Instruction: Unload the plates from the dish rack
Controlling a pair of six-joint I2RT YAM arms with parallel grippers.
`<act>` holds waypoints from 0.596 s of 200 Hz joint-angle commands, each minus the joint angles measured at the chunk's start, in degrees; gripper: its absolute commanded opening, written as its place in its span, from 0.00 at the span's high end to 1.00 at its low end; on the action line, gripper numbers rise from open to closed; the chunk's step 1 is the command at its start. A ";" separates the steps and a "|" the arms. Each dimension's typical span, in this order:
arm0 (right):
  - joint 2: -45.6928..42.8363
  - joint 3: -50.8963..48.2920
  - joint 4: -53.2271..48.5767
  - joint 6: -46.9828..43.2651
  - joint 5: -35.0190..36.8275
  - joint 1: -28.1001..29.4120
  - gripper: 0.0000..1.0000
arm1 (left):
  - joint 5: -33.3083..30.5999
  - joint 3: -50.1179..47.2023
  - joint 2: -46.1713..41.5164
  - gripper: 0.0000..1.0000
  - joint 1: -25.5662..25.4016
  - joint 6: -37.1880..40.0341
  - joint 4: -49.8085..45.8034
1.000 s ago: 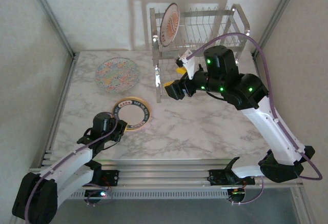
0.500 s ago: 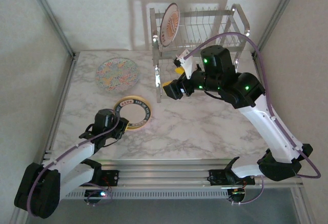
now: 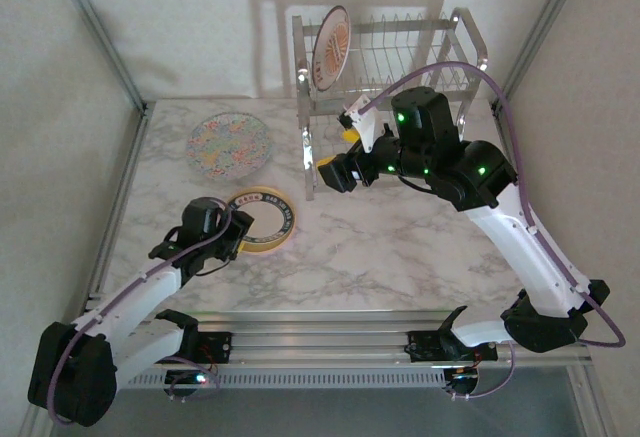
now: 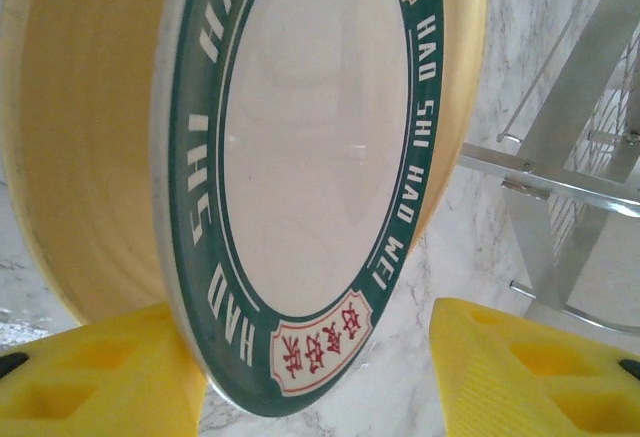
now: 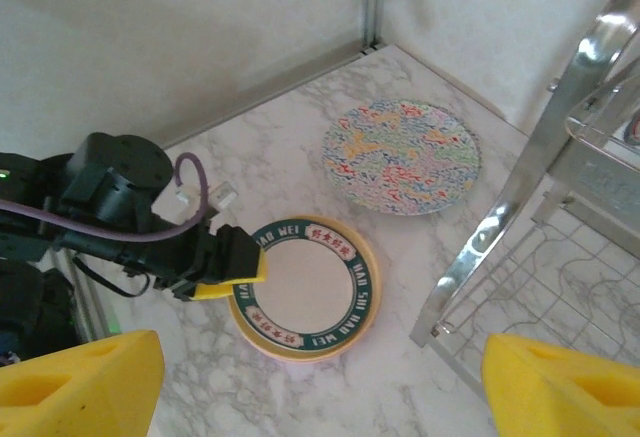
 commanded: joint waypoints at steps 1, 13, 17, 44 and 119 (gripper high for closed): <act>0.16 1.61 1.55 0.71 3.94 0.49 0.17 | -1.50 2.78 -0.09 0.41 0.45 2.17 -4.48; -0.10 1.50 2.66 1.25 5.61 0.51 0.17 | -1.58 3.42 0.37 0.41 0.46 2.45 -5.17; -0.28 1.42 3.02 1.45 6.23 0.53 0.17 | -1.53 3.64 0.58 0.41 0.47 2.56 -5.29; -0.39 1.48 5.12 2.59 8.91 0.52 0.15 | -1.52 3.82 1.01 0.40 0.50 3.12 -5.15; -0.40 1.32 5.39 4.28 8.71 0.52 0.15 | -1.26 2.08 2.68 0.40 0.63 3.58 -3.46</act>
